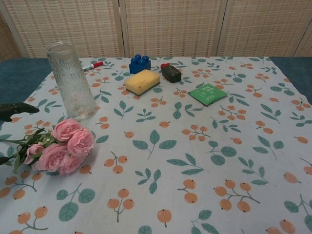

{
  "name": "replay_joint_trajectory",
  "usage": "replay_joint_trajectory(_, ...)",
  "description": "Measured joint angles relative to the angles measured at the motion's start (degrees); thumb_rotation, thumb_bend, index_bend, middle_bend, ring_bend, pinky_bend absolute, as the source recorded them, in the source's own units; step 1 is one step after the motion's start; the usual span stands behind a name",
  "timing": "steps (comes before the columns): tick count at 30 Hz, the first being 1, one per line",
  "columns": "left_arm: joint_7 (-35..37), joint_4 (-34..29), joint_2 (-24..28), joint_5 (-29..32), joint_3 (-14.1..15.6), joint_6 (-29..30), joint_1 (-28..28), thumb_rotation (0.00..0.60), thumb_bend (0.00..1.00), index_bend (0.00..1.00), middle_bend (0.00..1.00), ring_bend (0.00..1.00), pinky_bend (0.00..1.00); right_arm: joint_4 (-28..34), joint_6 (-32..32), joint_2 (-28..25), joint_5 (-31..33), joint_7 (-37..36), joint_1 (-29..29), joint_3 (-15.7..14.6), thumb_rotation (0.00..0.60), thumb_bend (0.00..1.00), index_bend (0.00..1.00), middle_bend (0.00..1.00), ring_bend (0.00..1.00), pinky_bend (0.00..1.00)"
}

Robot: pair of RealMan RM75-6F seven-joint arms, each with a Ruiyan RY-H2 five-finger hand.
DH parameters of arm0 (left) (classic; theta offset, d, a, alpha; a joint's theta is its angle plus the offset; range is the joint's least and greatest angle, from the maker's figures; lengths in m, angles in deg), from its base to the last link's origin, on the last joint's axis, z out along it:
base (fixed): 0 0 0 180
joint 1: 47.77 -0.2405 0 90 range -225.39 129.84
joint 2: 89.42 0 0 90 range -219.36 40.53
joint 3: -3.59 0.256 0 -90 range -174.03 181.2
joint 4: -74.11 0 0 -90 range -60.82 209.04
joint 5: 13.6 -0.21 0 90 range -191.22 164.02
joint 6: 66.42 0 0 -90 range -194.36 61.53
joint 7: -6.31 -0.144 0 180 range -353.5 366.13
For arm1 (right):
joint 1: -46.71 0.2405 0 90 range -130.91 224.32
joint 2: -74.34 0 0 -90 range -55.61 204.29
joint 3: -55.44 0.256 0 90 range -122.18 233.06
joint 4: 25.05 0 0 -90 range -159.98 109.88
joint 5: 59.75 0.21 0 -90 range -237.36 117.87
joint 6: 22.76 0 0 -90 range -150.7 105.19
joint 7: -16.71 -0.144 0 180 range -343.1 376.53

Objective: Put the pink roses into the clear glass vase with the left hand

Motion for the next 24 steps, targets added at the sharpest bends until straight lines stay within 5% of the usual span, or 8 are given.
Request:
replay_joint_trajectory(9, -8.4, -2.4, -2.4, 12.4, -2.9, -10.2, 6.7, 0.6, 0.33, 0.0, 0.0, 0.0, 0.21, -0.2, -0.7, -0.3, 0.4, -0.9, 0.4, 0.1, 0.6, 0.21, 0.0, 0.0, 0.0, 0.0)
replay_joint_trajectory(17, -15.3, -1.8, -5.4, 16.5, -3.5, -11.6, 9.7, 0.6, 0.33, 0.02, 0.01, 0.01, 0.2, -0.1, -1.1, -0.8, 0.1, -1.7, 0.6, -0.3, 0.6, 0.21, 0.0, 0.0, 0.0, 0.0)
replay_joint_trajectory(24, -20.5, -0.5, -8.5, 20.7, -3.4, -9.7, 11.2, 0.6, 0.49, 0.35, 0.41, 0.33, 0.2, -0.1, -1.2, -1.0, 0.5, -2.0, 0.6, -0.1, 0.6, 0.21, 0.0, 0.0, 0.0, 0.0)
